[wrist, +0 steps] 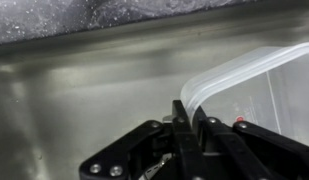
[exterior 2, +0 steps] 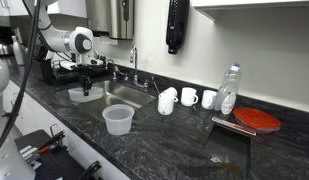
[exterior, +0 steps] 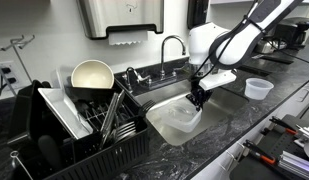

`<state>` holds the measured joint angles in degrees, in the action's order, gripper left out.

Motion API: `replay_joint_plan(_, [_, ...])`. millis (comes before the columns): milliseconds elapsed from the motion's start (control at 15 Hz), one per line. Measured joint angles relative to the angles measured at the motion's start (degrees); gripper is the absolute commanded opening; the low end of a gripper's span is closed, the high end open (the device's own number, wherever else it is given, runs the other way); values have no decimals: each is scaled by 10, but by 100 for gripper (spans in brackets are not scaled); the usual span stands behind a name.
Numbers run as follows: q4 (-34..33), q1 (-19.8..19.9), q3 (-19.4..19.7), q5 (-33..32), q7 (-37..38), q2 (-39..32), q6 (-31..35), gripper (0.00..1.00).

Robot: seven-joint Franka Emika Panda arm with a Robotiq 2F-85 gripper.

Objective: Remove the clear bowl from the dish rack and place it in the sink

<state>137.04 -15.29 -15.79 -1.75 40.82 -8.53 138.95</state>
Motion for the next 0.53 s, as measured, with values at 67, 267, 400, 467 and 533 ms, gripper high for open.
replay_joint_plan(67, [-3, -2, 0, -1, -1, -5, 0, 3])
replay_joint_plan(267, [-15, -7, 6, -7, -6, -19, -1, 3])
replay_joint_plan(400, [-27, -8, 12, -15, -11, -31, -1, 3])
replay_joint_plan(467, [-34, -9, 16, -21, -13, -38, -1, 3])
replay_joint_plan(533, [-41, -10, 20, -28, -16, -46, -1, 3])
